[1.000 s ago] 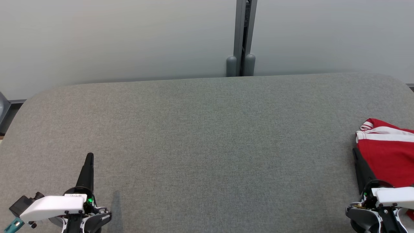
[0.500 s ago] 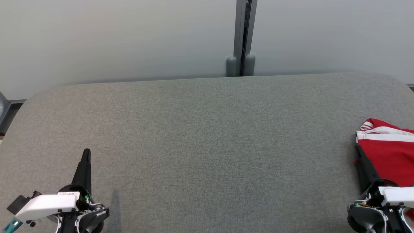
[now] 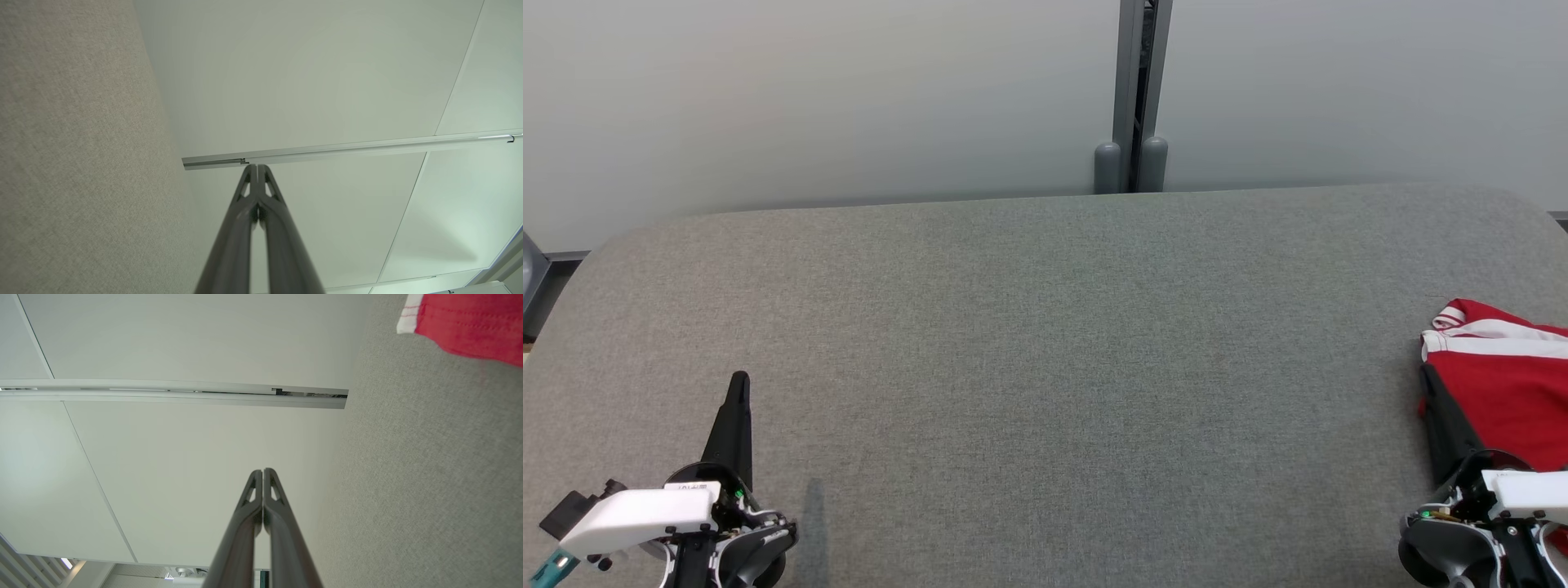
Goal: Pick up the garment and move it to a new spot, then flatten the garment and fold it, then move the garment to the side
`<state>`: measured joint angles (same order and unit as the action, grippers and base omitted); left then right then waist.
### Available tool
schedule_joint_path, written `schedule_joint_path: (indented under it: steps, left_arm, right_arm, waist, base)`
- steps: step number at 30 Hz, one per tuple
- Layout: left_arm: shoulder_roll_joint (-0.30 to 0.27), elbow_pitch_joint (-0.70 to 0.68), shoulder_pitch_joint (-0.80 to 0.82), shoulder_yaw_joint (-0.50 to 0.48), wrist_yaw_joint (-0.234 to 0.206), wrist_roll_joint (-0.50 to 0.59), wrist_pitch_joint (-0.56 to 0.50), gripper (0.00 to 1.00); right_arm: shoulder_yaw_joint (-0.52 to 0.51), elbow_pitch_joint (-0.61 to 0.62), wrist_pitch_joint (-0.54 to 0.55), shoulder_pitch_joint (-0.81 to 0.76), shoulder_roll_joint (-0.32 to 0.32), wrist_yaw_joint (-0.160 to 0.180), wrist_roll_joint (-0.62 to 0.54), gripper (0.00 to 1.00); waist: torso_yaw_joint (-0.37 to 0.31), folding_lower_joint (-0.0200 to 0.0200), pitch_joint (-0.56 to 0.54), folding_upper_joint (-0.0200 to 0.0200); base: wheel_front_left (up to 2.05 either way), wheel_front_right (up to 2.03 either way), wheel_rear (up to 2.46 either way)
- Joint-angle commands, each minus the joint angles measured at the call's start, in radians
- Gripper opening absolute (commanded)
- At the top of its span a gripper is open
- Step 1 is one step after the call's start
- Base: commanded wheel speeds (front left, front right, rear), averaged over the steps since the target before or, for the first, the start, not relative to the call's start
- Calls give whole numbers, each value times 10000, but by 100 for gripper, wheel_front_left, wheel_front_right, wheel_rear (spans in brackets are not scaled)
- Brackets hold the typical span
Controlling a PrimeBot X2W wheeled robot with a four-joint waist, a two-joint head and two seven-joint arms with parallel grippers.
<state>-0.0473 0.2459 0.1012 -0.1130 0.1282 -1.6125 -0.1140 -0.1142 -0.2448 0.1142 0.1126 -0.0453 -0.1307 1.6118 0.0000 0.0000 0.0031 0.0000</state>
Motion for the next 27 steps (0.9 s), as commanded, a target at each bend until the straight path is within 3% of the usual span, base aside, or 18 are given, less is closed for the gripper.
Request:
schedule_joint_path:
  steps: [1, 27]
  left_arm:
    - [-56, -31, 145, -37, 67, -14, -32, 0]
    - [-56, -31, 145, -37, 55, -14, -32, 0]
  right_arm:
    - [-15, 39, 36, -87, -92, 0, 23, 0]
    - [-13, 38, 35, -87, -92, 0, 24, 0]
  waist:
    - [0, 0, 0, 0]
    - [0, 0, 0, 0]
  base:
    - [0, 0, 0]
    - [0, 0, 0]
